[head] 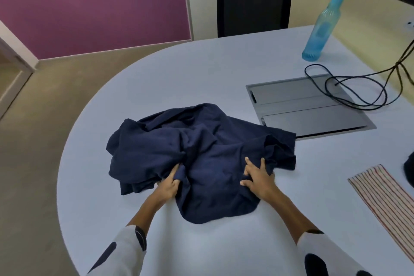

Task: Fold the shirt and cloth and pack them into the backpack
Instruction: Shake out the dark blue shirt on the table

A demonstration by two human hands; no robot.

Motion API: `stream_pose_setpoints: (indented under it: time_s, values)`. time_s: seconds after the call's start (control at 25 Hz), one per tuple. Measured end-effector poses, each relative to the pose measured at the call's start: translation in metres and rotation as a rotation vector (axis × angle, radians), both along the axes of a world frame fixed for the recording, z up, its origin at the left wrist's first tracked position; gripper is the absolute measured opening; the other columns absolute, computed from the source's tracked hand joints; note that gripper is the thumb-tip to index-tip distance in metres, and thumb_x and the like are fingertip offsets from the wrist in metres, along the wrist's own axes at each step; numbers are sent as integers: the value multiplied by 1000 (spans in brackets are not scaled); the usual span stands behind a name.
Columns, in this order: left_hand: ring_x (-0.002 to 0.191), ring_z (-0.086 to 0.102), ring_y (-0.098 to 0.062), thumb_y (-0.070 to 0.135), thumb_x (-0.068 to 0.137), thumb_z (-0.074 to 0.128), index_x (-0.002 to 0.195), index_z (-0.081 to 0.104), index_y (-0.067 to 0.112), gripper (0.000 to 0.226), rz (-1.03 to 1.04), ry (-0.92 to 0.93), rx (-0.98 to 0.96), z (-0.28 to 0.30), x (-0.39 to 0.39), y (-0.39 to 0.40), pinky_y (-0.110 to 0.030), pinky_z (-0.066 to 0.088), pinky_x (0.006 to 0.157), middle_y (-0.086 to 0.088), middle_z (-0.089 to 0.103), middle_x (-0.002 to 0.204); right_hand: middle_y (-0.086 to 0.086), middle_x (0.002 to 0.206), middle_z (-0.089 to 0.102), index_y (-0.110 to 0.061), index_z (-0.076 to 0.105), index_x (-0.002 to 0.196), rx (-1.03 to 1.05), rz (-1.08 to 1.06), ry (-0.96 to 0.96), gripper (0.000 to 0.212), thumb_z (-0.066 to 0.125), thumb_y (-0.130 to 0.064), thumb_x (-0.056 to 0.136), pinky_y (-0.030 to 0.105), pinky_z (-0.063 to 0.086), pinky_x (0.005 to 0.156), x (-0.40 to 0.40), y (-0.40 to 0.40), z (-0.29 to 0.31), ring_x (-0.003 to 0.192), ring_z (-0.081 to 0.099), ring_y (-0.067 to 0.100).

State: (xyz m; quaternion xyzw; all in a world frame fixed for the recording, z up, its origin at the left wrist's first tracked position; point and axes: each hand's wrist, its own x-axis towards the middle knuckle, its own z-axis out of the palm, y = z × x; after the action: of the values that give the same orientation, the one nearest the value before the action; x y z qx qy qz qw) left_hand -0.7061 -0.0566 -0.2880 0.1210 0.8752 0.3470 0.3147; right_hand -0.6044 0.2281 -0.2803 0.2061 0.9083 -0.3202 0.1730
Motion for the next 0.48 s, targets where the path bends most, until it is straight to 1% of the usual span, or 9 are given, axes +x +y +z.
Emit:
stream_pose_setpoints:
  time_s: [0.04,0.08,0.12,0.2,0.28,0.4,0.48]
  values:
    - [146,12,-29,54,72,22,150,7,33,83,18,10,-14,-4,-18,5,-48,14,117,-2,13,159,-5,155,25,-19,51,111,38,-2,-11,21,58,-25,93,61,5,113,-12,1,-5,146,-11,29]
    - [146,12,-31,60,67,19,150,9,37,86,32,17,-32,-9,-39,9,-52,13,116,-2,14,159,-4,153,30,-17,48,123,70,-17,-20,32,56,-26,94,61,4,114,-26,3,-8,147,-11,28]
    - [145,12,-34,63,64,17,148,11,42,87,45,25,-46,-13,-62,13,-54,13,116,-3,15,159,-3,152,33,-15,45,129,98,-33,-13,37,55,-27,94,61,4,114,-40,5,-13,147,-12,28]
    - [145,12,-36,63,65,16,146,15,49,82,45,39,-60,-20,-113,19,-57,13,115,-3,17,159,-3,152,33,-14,46,127,129,-56,-2,35,54,-27,95,60,4,115,-74,10,-17,147,-12,28]
    - [145,11,-35,61,67,16,143,17,55,76,-8,78,-68,-25,-153,24,-59,13,114,1,19,158,-3,154,29,-14,49,122,153,-83,14,30,54,-27,95,59,3,115,-106,16,-22,147,-12,27]
    - [146,10,-32,58,73,20,137,14,65,65,-91,101,-4,-37,-206,32,-61,13,113,8,18,158,-3,153,32,-13,46,129,168,-119,38,38,55,-27,94,58,4,116,-154,35,-30,147,-12,25]
    - [146,10,-29,55,75,22,138,16,64,64,-114,105,38,-41,-233,40,-61,12,113,9,19,158,-3,150,36,-11,43,134,162,-126,71,45,56,-27,94,57,5,116,-182,51,-32,147,-11,23]
